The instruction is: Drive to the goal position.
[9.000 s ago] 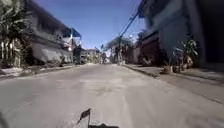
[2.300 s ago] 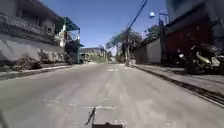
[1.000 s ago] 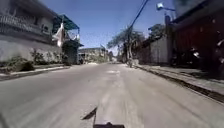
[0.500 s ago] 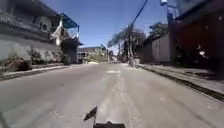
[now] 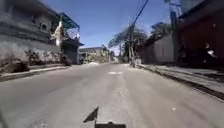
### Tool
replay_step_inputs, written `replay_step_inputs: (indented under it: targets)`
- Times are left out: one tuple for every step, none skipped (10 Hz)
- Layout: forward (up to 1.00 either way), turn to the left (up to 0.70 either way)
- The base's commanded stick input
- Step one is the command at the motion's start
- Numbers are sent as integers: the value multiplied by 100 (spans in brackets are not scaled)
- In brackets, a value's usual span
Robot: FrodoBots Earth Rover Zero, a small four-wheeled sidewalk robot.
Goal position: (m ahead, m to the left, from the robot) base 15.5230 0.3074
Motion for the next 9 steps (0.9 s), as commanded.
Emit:
replay_step_inputs:
  targets:
    - [70,0]
    - [70,0]
    - [70,0]
    - [70,0]
    - [70,0]
    - [70,0]
    - [70,0]
    - [70,0]
    - [70,0]
